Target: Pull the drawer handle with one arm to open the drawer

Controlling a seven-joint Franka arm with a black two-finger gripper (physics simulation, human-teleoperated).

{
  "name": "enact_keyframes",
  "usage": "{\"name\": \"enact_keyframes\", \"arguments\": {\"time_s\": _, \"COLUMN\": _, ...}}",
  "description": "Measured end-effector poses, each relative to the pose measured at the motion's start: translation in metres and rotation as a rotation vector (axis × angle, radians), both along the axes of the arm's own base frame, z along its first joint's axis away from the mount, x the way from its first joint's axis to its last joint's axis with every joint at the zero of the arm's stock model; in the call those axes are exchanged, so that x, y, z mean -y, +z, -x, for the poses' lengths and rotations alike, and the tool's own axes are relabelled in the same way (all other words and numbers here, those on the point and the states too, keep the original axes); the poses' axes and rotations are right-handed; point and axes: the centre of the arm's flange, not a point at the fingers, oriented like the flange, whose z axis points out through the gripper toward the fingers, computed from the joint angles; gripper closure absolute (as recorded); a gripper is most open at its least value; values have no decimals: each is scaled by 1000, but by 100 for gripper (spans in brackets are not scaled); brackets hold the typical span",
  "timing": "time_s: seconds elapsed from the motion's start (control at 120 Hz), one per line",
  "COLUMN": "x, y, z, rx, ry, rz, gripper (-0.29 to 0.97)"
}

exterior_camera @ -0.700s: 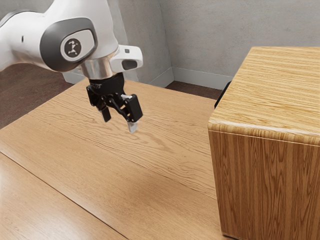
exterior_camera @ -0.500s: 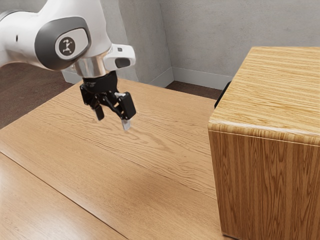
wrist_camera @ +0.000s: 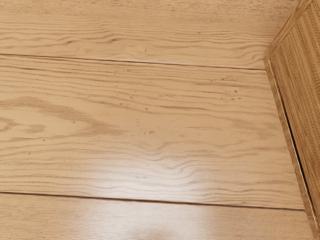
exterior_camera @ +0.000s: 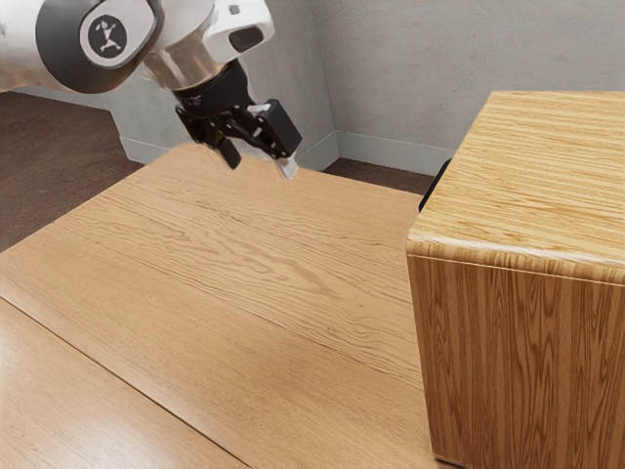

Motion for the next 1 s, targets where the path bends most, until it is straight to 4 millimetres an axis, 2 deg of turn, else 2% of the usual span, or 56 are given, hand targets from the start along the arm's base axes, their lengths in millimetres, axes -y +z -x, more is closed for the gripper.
{"name": "enact_keyframes", "arguments": {"time_s": 0.133, "x": 15, "y": -13, "z": -20, "rx": 41, "ry": -3, "rz": 35, "gripper": 0}}
{"name": "enact_keyframes", "arguments": {"time_s": 0.367, "x": 14, "y": -13, "z": -29, "rx": 97, "ry": 26, "rz": 82, "gripper": 0}}
{"name": "enact_keyframes", "arguments": {"time_s": 0.425, "x": 21, "y": -22, "z": -39, "rx": 104, "ry": 22, "rz": 89, "gripper": 0}}
{"name": "enact_keyframes", "arguments": {"time_s": 0.533, "x": 46, "y": -43, "z": -57, "rx": 106, "ry": -4, "rz": 116, "gripper": 0}}
{"name": "enact_keyframes", "arguments": {"time_s": 0.617, "x": 47, "y": -53, "z": -68, "rx": 113, "ry": 4, "rz": 131, "gripper": 0}}
{"name": "enact_keyframes", "arguments": {"time_s": 0.7, "x": 47, "y": -49, "z": -75, "rx": 145, "ry": 11, "rz": 143, "gripper": 0}}
{"name": "enact_keyframes", "arguments": {"time_s": 0.767, "x": 54, "y": -49, "z": -82, "rx": 165, "ry": 3, "rz": 153, "gripper": 0}}
{"name": "enact_keyframes", "arguments": {"time_s": 0.908, "x": 64, "y": -54, "z": -108, "rx": 205, "ry": -6, "rz": 171, "gripper": 0}}
{"name": "enact_keyframes", "arguments": {"time_s": 1.0, "x": 70, "y": -55, "z": -113, "rx": 214, "ry": -10, "rz": 192, "gripper": 0}}
